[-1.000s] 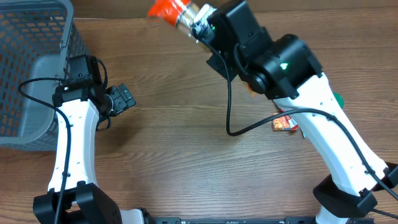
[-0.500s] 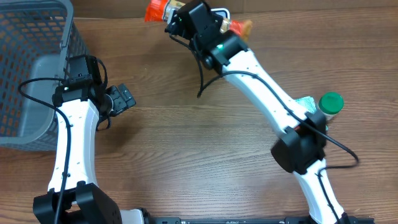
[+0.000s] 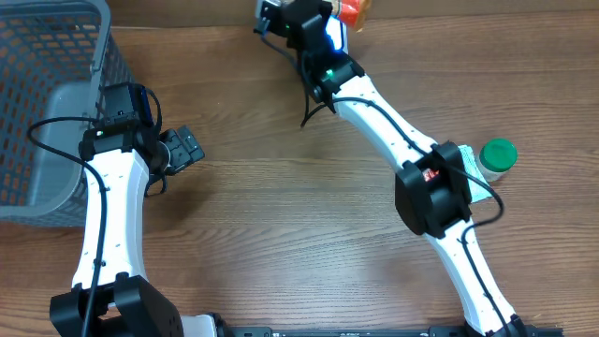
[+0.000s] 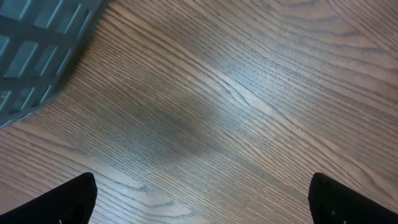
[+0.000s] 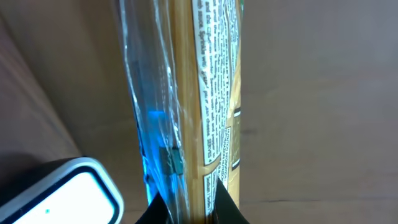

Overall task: Scan the item barcode
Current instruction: 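Hold the spaghetti packet barcode in front of the white scanner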

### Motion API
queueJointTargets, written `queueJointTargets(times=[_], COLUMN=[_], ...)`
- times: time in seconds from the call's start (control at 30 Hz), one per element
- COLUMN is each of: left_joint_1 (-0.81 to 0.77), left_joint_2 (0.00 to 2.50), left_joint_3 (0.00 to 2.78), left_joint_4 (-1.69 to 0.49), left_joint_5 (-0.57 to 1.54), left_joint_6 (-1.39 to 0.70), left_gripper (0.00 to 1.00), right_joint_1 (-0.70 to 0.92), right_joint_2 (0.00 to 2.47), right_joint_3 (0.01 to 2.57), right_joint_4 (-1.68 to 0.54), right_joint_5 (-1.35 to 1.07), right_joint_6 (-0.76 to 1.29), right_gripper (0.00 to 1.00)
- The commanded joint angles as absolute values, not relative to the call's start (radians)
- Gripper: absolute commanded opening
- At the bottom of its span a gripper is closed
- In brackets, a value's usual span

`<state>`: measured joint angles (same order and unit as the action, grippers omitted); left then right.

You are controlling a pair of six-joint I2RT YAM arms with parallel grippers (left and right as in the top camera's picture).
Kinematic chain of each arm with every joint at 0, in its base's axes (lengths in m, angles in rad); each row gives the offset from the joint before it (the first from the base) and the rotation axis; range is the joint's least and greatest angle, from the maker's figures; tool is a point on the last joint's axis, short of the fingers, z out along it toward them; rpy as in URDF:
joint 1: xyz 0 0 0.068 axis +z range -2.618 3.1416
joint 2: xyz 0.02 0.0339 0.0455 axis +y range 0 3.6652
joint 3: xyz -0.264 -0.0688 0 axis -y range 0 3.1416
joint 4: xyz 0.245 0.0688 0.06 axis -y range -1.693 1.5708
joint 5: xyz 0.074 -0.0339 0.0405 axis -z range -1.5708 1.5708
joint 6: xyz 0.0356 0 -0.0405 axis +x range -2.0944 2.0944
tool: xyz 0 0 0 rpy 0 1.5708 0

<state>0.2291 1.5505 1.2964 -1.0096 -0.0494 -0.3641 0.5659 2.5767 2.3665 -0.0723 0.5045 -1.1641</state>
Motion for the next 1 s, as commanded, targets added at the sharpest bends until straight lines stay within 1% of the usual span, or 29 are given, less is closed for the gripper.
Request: queueJointTargets(times=[0.0,0.17,0.23,0.43,0.97], left_joint_1=[0.229,0.229,0.229,0.229,0.229], left_joint_2=[1.549,1.549,1.549,1.549,1.549], left_joint_3=[1.298,1.298,1.298,1.298,1.298], left_joint_4=[-1.01,-1.01,-1.01,-1.01,-1.01], left_joint_5=[-0.056,-0.056,-0.056,-0.056,-0.056], left_joint_6=[-0.371,-0.371,-0.371,-0.371,-0.371], left_gripper=[1.0,1.0,1.0,1.0,1.0], right_joint_1=[0.533,0.533,0.539,0.558,0.588], right_joint_2=[2.624,2.662,2.664,2.677,2.726], right_joint_3=[2.408,2.408,2.408,2.408,2.394], right_joint_4=[0.06,0.282,0.301,0.274,0.134], right_joint_5=[0.52,0.475,0.469,0.477,0.468], right_joint_6=[-1.191,-1.191,-1.19,-1.145,-1.15], right_gripper=[0.03,0.03,0.03,0.03,0.03])
